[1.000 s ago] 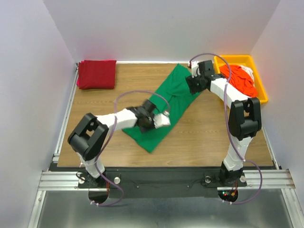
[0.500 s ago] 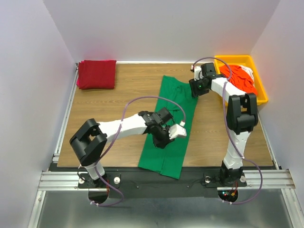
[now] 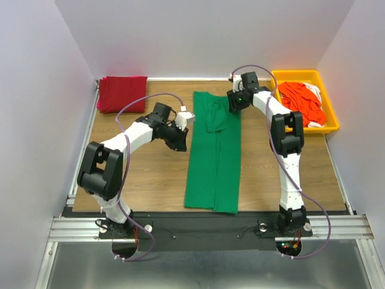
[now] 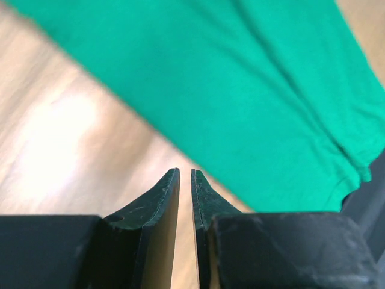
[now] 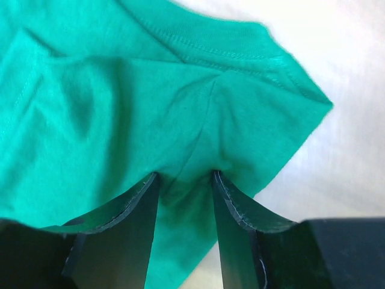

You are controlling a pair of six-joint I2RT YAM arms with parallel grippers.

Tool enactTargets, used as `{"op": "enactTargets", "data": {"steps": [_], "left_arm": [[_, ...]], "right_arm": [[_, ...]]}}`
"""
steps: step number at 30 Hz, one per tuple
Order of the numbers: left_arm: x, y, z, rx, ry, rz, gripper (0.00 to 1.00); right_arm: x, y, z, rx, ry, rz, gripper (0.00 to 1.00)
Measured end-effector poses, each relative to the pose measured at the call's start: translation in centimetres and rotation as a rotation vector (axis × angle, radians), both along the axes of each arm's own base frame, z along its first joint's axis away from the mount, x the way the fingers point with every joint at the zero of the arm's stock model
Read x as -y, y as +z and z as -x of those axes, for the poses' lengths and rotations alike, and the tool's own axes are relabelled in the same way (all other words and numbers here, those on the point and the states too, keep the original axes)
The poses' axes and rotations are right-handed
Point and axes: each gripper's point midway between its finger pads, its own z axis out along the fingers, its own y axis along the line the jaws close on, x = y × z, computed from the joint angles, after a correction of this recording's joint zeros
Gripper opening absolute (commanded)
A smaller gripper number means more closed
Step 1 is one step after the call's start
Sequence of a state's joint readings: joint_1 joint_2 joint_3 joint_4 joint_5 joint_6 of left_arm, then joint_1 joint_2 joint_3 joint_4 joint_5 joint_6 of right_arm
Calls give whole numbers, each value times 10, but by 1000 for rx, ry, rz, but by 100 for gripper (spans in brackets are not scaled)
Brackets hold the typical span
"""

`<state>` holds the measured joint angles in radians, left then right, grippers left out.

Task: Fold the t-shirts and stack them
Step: Fold the tshirt

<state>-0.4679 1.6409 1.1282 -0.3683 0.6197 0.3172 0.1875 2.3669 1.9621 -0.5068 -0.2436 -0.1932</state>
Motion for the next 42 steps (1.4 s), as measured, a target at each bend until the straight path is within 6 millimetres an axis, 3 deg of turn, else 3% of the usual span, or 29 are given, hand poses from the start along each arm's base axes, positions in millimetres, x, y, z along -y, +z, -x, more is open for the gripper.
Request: {"op": "enactTargets", "data": {"steps": [3, 7, 11, 15, 21, 23, 26, 28, 31, 36, 42], "left_arm": [[-15, -11, -23, -58, 95, 14, 25], [-15, -16, -57, -72, 169, 38, 27], [7, 0, -96, -41, 205, 111, 29], [28, 9, -127, -21, 239, 181, 28], [43, -19, -145, -77, 299, 203, 25], [44, -31, -149, -96, 316, 196, 24], [45, -49, -155, -118, 337, 182, 21], [44, -60, -160, -126, 357, 170, 20], [41, -59, -167, -124, 376, 178, 19], [25, -61, -184, -137, 417, 202, 18], [-3, -58, -231, -104, 480, 232, 18]], "right_arm": [[-19, 2, -32, 61, 4, -25, 50], [-28, 4, -46, 91, -6, -38, 59], [-29, 8, -45, 89, -22, -28, 63], [-23, 21, -25, 62, -25, -20, 63], [-26, 67, -6, 100, -1, -64, 47], [-29, 70, 1, 93, 11, -88, 43], [-34, 57, 11, 51, 27, -117, 42], [-36, 35, 22, -10, 29, -128, 42], [-36, 7, 27, -67, 18, -130, 42], [-39, 2, 3, -16, -14, -148, 43], [-45, 3, -39, 73, -65, -176, 45]]}}
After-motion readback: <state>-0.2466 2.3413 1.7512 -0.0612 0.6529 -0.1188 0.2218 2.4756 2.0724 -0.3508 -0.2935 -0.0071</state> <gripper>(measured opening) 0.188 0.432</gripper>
